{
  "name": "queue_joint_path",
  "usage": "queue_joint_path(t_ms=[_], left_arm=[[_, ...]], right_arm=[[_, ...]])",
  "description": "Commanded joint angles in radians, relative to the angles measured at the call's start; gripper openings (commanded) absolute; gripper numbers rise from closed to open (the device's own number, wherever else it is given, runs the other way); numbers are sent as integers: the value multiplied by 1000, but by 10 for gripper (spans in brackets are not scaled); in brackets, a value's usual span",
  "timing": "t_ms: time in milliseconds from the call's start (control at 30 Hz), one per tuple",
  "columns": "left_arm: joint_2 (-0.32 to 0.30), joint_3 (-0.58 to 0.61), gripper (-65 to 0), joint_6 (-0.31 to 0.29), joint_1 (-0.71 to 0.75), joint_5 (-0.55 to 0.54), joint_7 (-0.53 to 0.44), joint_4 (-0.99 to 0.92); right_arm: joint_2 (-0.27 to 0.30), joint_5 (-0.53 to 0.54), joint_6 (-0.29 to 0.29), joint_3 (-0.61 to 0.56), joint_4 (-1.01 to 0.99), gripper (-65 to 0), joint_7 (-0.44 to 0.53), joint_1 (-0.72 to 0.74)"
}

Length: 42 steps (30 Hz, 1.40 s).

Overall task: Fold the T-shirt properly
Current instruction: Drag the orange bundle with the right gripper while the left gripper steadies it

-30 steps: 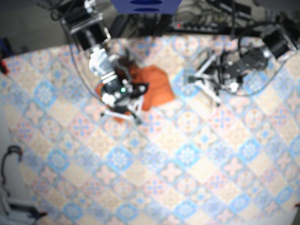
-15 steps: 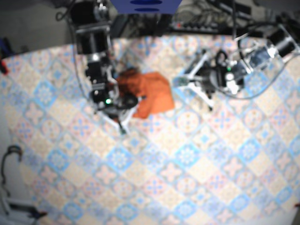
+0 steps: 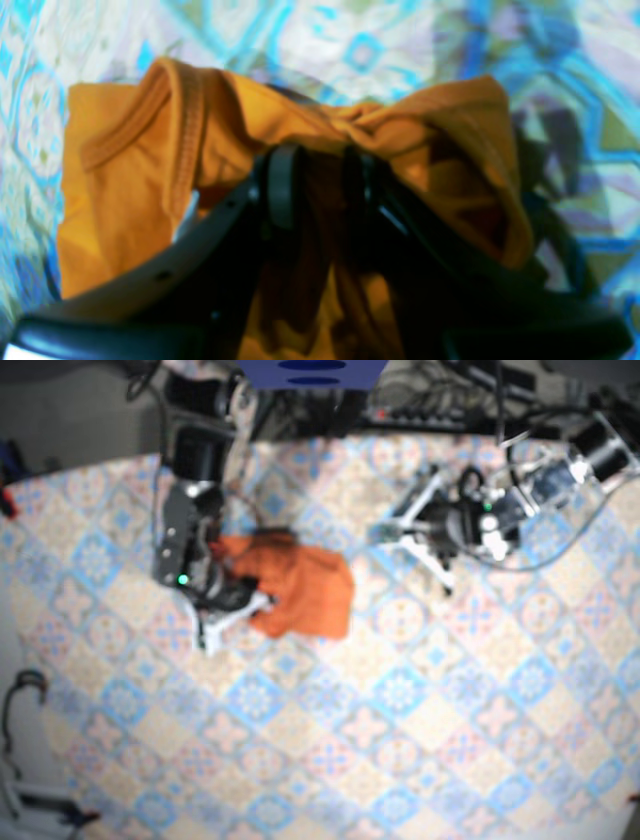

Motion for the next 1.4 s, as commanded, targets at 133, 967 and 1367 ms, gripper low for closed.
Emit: queue_joint_path(t_ms=[133,967,1367], left_arm=[[3,-13,-576,30,-13,5,-6,-10],[278,-230,-576,82,-16,7,-12,-271],[296,-263,-576,81,10,-1,-12,-299]], right_arm=[[25,-141,-138,-74,14,-476,-55,-108],[25,-143,-294,-636,166,-481,-162,-217],[37,-143,-296,-602,168,-477,-170,-205]])
